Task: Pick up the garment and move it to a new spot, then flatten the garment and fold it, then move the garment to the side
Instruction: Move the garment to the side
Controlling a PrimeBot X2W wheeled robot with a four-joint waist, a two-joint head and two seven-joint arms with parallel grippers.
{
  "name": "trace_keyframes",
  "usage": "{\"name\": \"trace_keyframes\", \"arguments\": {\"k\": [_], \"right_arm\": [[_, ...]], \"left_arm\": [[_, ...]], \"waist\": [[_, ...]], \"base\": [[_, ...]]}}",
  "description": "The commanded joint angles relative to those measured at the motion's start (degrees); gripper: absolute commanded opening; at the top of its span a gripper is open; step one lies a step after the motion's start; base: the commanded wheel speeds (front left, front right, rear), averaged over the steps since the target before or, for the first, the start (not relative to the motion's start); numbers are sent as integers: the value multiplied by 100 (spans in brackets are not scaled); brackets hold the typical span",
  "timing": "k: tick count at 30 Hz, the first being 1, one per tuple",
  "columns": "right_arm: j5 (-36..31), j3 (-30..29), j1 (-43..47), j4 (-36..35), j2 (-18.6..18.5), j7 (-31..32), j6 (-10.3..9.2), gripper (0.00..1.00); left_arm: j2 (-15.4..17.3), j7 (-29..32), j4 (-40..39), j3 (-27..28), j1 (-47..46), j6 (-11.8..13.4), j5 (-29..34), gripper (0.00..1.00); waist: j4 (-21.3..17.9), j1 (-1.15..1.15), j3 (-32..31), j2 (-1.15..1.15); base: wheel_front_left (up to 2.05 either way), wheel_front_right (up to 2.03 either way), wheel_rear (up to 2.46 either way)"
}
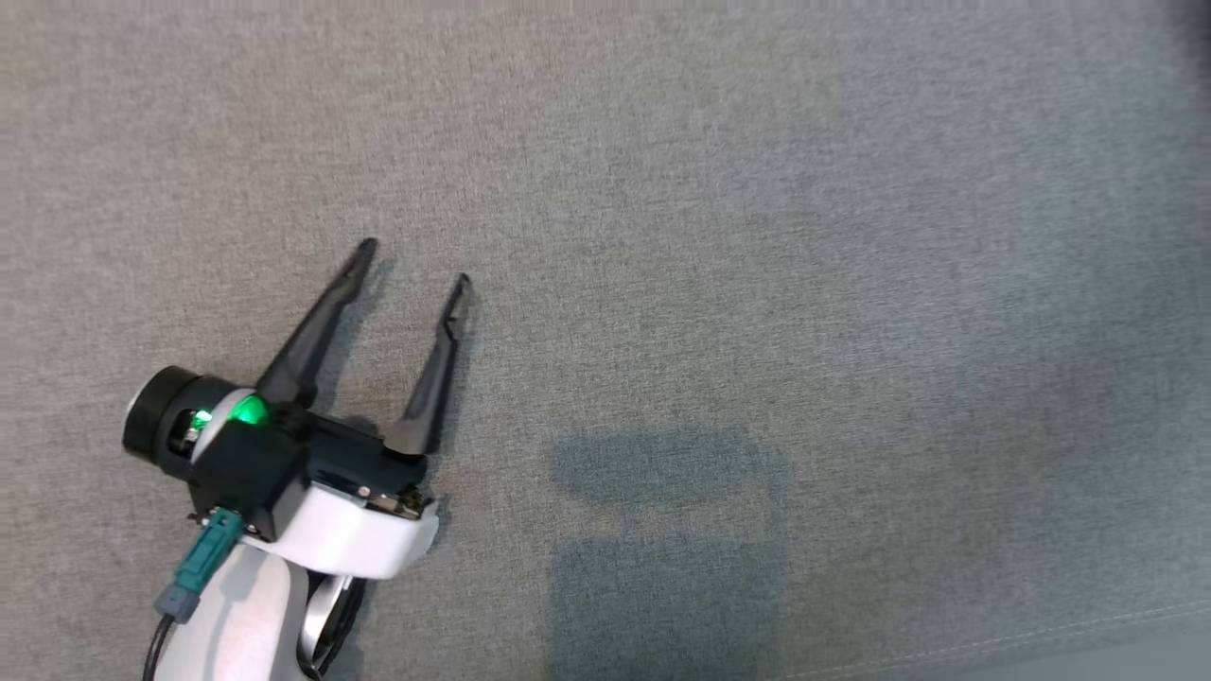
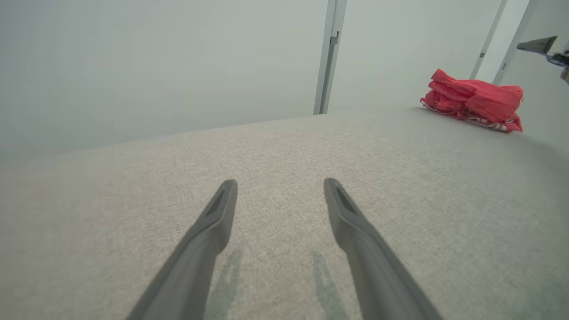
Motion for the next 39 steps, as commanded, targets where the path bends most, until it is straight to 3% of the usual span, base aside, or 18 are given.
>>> {"name": "trace_keyframes", "arguments": {"k": [1,8,15,19,32,39], "right_arm": [[-34,131,-57,-294,103,-30,0,100],[795,1631,655,-1218,1011,-32,0,100],[1970,3572,1976,-2098,1297,-33,0,100],[2416,4395,2676,-2640,1343,-33,0,100],[2895,5870,4760,-4072,1419,-33,0,100],[2999,6129,5845,-4555,1376,-33,0,100]], "left_arm": [[20,13,-123,235,88,70,-83,100],[-312,13,100,681,358,358,-519,100],[-448,13,215,1187,661,755,-808,100],[-500,13,150,1313,871,771,-966,100],[-623,13,101,1703,1693,742,-934,100],[-669,13,101,1784,2110,698,-803,100]], "waist": [[-29,0,-172,0],[30,0,-845,0],[67,0,-1567,0],[81,0,-1922,0],[29,0,-2975,0],[134,0,-3427,0]], "base": [[0,0,0],[0,0,0],[0,0,0],[0,0,0],[0,0,0],[0,0,0]]}}
